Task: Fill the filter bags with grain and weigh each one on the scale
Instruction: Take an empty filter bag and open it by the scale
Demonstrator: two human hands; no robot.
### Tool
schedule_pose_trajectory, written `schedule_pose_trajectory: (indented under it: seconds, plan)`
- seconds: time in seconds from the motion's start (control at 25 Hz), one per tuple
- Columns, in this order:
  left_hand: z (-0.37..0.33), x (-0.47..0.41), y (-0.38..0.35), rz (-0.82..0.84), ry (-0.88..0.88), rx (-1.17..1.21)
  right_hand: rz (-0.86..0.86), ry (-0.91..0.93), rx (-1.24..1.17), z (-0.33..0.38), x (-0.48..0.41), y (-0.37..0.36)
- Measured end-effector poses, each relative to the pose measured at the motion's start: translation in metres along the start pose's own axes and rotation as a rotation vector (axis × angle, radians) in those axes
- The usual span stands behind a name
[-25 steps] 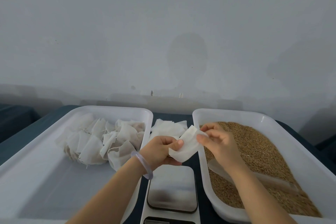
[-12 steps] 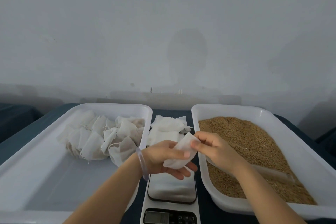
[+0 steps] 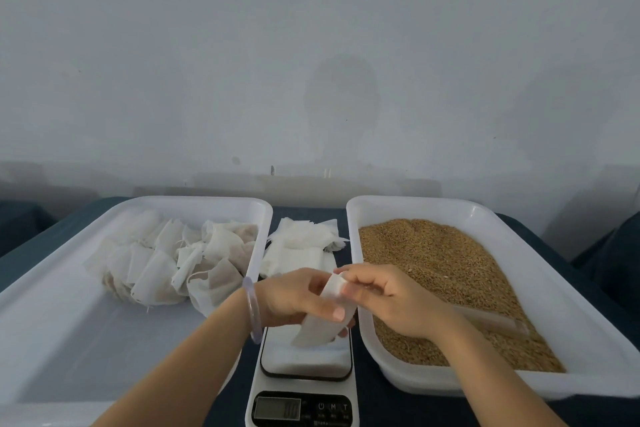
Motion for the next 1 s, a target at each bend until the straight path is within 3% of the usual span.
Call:
schedule_pose_trajectory:
  seconds: [0.2,0.44,0.56,0.64,0.72,1.0]
  plan:
    - [-0.012,-0.003,-0.008,-0.050,-0.073,-0.091,-0.008,-0.007,0.040,0.004,0.005,-0.003]
    - [-0.009,-0.002,-0.018,-0.028,-0.005,-0.213,-0.092,-0.104,0.034,-0.007,0.026,0.024]
    - [-0.007,0.000,-0.009,-0.177,0.011,-0.256,-0.316,-0.411,0.259,-0.070,0.040,0.083]
    - [-0.008,0.000,-0.004,-0.281,-0.002,-0.291,-0.262,-0.722,0.509,-0.126,0.058,0.105]
    - [-0.010,-0.005,-0.003,-0.362,-0.029,-0.276,-0.176,-0.860,0.585,-0.157,0.068,0.107]
    - [-0.013,-0.017,0.004,-0.538,-0.088,-0.224,-0.326,-0.735,0.608,-0.148,0.065,0.121]
Point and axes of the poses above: each hand's wrist, its own x-axis away from the middle knuckle, its own y-axis out of the back of the hand, z = x × y, the point moved 8 cm from there along -x, towards the middle knuckle, and after that the axes turned 15 degrees about -y, right-handed, at the moved point
